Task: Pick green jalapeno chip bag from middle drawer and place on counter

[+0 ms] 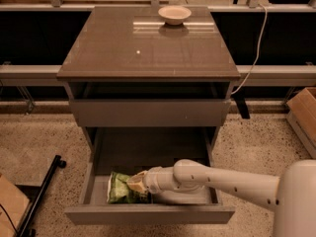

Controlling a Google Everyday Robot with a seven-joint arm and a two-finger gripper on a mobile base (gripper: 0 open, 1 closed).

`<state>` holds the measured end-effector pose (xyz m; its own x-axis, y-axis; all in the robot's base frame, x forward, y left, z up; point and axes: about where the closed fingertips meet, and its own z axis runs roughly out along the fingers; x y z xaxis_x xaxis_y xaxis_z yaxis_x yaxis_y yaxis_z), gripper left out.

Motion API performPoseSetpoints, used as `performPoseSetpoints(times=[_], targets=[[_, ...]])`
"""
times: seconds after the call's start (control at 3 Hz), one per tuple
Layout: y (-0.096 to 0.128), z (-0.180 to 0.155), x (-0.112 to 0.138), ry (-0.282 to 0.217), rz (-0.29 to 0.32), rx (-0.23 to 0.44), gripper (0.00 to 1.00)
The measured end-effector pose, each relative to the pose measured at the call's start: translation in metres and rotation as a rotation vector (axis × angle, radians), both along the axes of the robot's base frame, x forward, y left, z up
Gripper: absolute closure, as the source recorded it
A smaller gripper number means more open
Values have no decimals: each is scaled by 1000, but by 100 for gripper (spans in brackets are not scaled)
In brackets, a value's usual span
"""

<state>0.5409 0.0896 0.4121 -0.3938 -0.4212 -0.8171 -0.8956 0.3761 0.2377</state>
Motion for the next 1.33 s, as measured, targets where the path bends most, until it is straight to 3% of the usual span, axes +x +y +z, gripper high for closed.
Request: performPoseSetpoints(times=[0.67,1.0,1.33], targets=[[-35,97,-18,-104,26,44,100],[-85,177,-37,-167,3,58,100],[-120,246,-37,-223,11,37,100]])
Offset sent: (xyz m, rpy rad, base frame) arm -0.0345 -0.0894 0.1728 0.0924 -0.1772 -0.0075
